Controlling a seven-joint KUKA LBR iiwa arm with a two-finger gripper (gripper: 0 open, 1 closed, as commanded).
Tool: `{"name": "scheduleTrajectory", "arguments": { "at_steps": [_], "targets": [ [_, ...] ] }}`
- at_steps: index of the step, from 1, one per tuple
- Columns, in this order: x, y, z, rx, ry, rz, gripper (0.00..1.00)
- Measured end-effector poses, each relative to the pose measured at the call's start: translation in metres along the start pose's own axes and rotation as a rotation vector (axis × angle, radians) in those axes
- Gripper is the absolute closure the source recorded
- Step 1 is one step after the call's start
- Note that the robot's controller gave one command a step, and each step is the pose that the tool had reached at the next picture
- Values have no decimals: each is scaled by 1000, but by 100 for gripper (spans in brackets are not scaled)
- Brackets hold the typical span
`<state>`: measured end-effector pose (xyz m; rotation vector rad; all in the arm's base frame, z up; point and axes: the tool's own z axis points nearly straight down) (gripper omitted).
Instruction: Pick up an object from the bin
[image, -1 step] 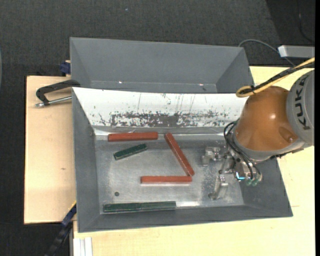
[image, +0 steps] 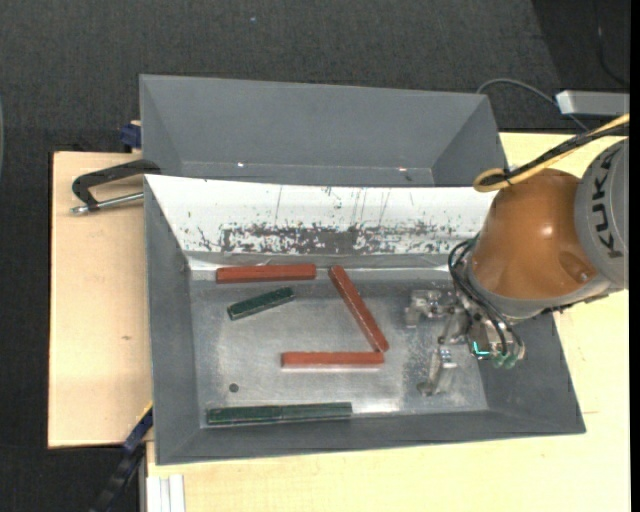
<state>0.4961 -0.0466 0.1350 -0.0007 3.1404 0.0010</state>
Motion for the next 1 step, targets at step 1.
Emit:
{"name": "scheduleTrajectory", "arguments": {
  "at_steps": [1],
  "targets": [
    [-6, 39, 40, 0, -3, -14, 0]
  ]
}}
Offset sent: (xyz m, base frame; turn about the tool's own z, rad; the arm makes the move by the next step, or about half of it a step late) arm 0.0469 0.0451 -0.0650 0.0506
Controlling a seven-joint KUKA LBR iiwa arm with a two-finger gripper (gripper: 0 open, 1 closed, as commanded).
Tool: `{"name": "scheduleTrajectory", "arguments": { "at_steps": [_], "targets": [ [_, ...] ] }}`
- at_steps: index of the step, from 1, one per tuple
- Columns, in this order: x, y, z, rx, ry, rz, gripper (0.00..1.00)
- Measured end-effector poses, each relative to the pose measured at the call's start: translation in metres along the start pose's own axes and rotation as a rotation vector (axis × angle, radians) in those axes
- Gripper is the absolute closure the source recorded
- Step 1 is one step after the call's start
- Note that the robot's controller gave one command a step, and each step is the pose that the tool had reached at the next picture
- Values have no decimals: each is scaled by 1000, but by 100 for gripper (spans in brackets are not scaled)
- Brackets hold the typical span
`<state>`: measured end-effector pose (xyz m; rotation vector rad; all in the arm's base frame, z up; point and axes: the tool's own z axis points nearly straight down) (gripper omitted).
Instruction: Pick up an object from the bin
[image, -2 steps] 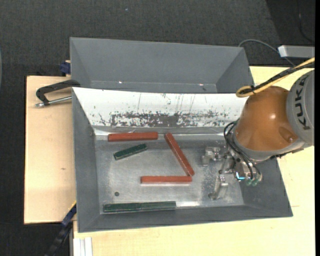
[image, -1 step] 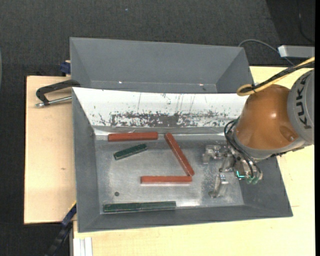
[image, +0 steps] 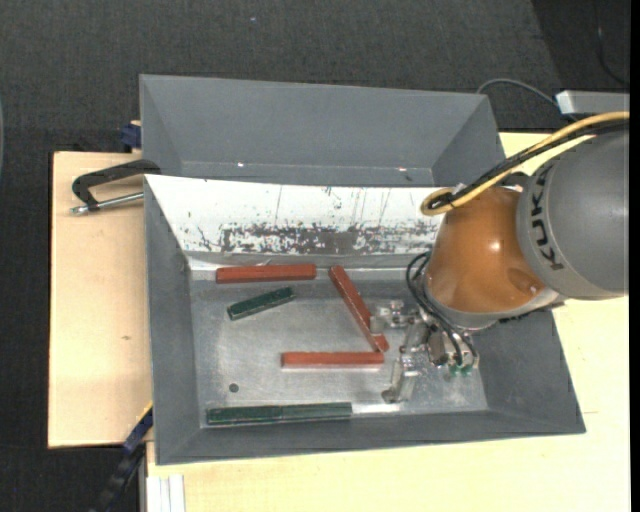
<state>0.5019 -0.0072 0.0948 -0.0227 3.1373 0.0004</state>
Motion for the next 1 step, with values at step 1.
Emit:
{"name": "scheduleTrajectory", "arguments": {
  "at_steps": [1],
  "targets": [
    [-32, 12, 22, -3, 4, 47, 0]
  ]
}}
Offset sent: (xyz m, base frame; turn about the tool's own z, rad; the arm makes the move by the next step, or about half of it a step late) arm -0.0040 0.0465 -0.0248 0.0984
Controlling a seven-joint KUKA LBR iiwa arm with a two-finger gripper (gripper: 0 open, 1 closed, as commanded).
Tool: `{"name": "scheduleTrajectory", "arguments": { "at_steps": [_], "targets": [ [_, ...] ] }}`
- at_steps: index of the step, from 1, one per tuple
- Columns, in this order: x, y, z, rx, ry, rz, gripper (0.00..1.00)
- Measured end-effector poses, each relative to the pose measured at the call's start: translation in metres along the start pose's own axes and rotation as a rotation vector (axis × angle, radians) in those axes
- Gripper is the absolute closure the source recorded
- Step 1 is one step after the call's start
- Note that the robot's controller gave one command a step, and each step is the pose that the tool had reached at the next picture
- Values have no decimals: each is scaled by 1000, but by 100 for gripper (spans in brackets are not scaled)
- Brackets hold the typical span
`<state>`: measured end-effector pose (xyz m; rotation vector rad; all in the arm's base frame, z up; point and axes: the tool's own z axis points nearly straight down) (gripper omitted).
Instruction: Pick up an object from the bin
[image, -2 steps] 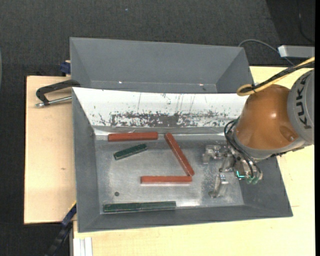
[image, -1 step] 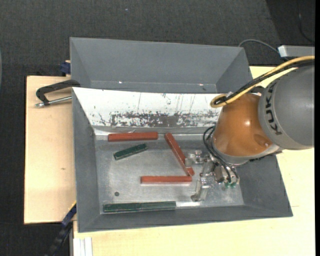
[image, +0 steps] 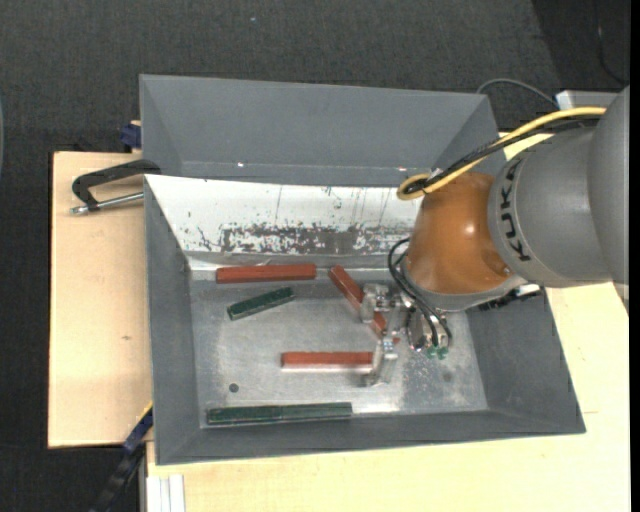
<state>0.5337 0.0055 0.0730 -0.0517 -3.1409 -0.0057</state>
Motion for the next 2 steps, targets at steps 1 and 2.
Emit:
{"name": "scheduleTrajectory", "arguments": {
  "at_steps": [1, 2],
  "targets": [
    [36, 34, 3, 2, 0, 49, 100],
    [36, 34, 3, 2, 0, 49, 100]
  ]
}}
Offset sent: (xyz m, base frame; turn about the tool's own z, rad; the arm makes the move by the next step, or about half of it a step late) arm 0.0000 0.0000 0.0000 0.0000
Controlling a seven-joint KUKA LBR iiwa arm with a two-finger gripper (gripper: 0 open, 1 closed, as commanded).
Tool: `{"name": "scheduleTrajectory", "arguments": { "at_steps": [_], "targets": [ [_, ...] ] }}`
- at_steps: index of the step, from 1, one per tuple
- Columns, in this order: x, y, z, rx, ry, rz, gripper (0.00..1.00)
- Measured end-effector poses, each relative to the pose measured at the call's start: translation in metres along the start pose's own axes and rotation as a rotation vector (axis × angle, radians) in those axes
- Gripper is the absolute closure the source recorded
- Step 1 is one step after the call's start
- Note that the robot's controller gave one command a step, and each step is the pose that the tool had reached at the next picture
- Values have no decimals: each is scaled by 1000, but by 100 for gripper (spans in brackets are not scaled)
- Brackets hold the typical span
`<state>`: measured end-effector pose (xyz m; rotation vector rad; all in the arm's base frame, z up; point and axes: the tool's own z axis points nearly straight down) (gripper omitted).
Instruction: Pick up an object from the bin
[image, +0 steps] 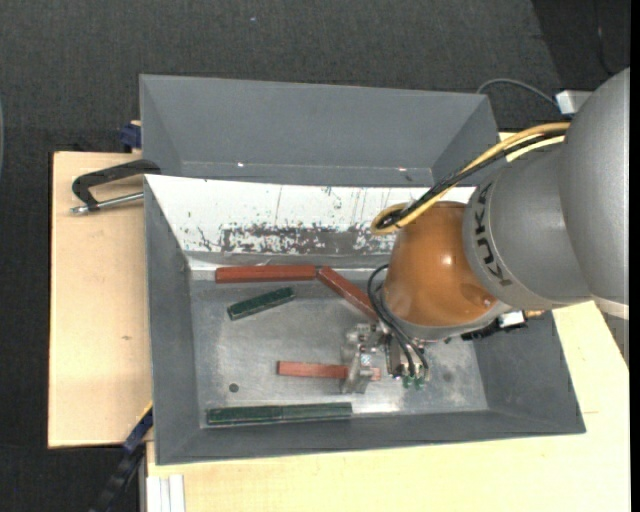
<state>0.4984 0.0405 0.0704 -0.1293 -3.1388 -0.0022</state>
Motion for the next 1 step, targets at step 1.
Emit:
{"name": "scheduleTrajectory", "arguments": {
  "at_steps": [1],
  "targets": [
    [-39, -32, -175, 0, -9, -7, 100]
  ]
}}
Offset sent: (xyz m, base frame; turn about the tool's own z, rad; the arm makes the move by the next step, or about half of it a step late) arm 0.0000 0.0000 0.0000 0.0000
